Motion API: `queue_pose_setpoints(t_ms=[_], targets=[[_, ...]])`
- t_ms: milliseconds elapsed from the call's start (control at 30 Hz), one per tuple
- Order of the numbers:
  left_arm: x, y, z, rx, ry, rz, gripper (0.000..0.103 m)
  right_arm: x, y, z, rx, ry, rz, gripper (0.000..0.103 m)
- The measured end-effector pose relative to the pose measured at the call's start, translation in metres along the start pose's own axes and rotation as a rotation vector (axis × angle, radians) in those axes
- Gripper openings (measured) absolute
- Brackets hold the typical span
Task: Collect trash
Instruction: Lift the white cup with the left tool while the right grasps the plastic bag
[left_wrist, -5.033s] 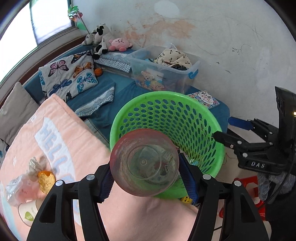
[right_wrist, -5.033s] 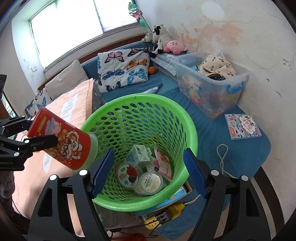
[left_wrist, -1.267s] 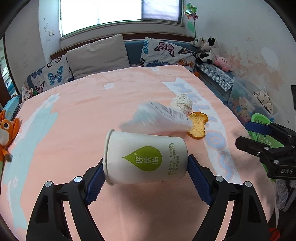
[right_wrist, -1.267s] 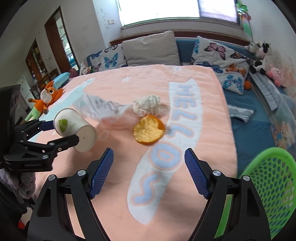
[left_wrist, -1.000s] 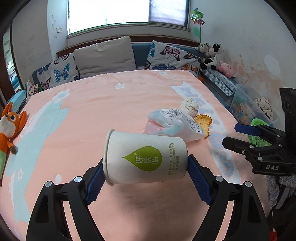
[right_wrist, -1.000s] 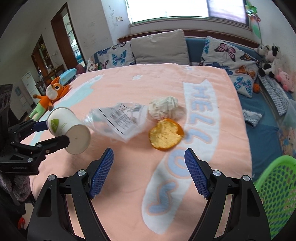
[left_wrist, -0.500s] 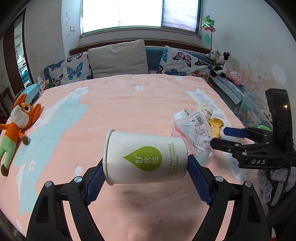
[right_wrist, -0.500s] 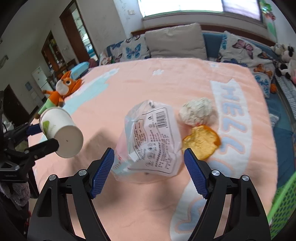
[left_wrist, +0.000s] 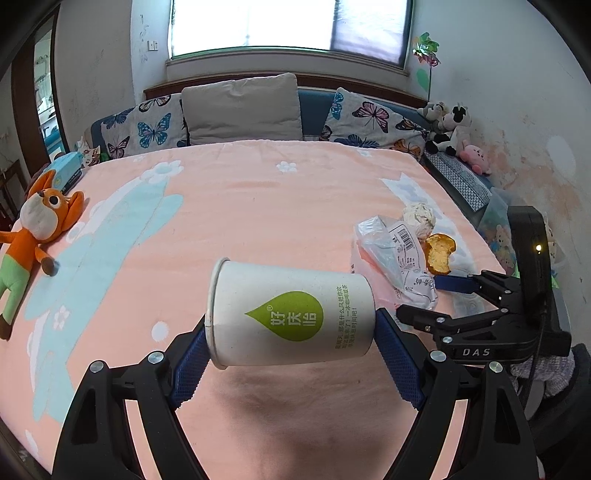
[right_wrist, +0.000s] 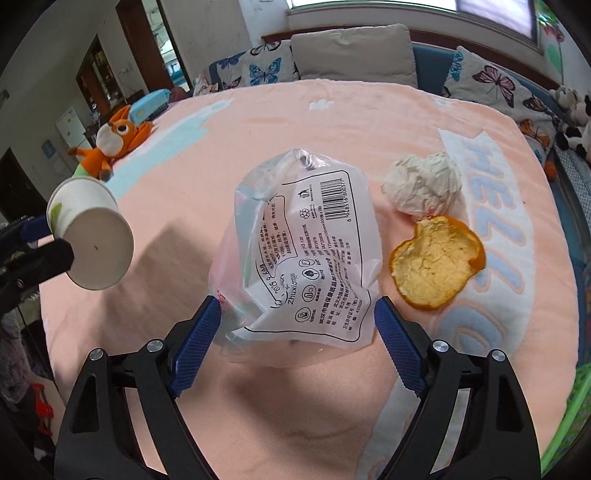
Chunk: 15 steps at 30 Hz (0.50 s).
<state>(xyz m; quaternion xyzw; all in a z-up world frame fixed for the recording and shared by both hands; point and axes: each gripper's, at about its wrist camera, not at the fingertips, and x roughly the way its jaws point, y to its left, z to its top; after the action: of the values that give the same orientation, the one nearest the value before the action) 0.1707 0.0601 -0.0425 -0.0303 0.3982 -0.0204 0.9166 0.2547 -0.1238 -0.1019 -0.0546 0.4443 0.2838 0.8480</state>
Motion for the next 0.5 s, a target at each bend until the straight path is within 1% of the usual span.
queue_pose_setpoints(t_ms=[67, 100, 167, 200, 233, 300, 333, 400, 433, 500], targets=[[0.0, -0.001, -0.001, 0.001, 0.001, -0.001, 0.081, 0.0, -0.001, -0.001, 0.003, -0.004, -0.002, 0.078], [0.0, -0.002, -0.001, 0.001, 0.002, -0.002, 0.081, 0.0, -0.001, -0.001, 0.003, -0.005, -0.003, 0.074], [0.001, -0.004, -0.001, 0.002, 0.003, -0.004, 0.081, -0.002, -0.001, -0.001, 0.007, -0.007, 0.002, 0.069], [0.0, -0.005, -0.001, 0.002, 0.002, -0.006, 0.081, -0.004, -0.002, -0.002, 0.007, -0.01, 0.002, 0.063], [0.0, -0.007, -0.001, 0.002, 0.001, -0.007, 0.081, -0.006, -0.002, -0.002, 0.009, -0.015, 0.0, 0.054], [-0.002, -0.01, 0.0, 0.005, -0.004, -0.008, 0.081, -0.01, -0.002, -0.003, 0.014, -0.022, 0.006, 0.049], [-0.003, -0.012, 0.001, 0.006, -0.006, -0.011, 0.081, -0.012, -0.003, -0.003, 0.016, -0.025, 0.011, 0.041], [-0.004, -0.014, 0.001, 0.009, -0.009, -0.014, 0.081, -0.018, -0.002, -0.005, 0.02, -0.034, 0.021, 0.037], [-0.005, -0.015, 0.002, 0.011, -0.012, -0.015, 0.081, -0.022, -0.002, -0.006, 0.017, -0.04, 0.022, 0.033], [-0.007, -0.016, 0.002, 0.015, -0.015, -0.021, 0.081, -0.027, 0.0, -0.008, 0.012, -0.049, 0.017, 0.028]])
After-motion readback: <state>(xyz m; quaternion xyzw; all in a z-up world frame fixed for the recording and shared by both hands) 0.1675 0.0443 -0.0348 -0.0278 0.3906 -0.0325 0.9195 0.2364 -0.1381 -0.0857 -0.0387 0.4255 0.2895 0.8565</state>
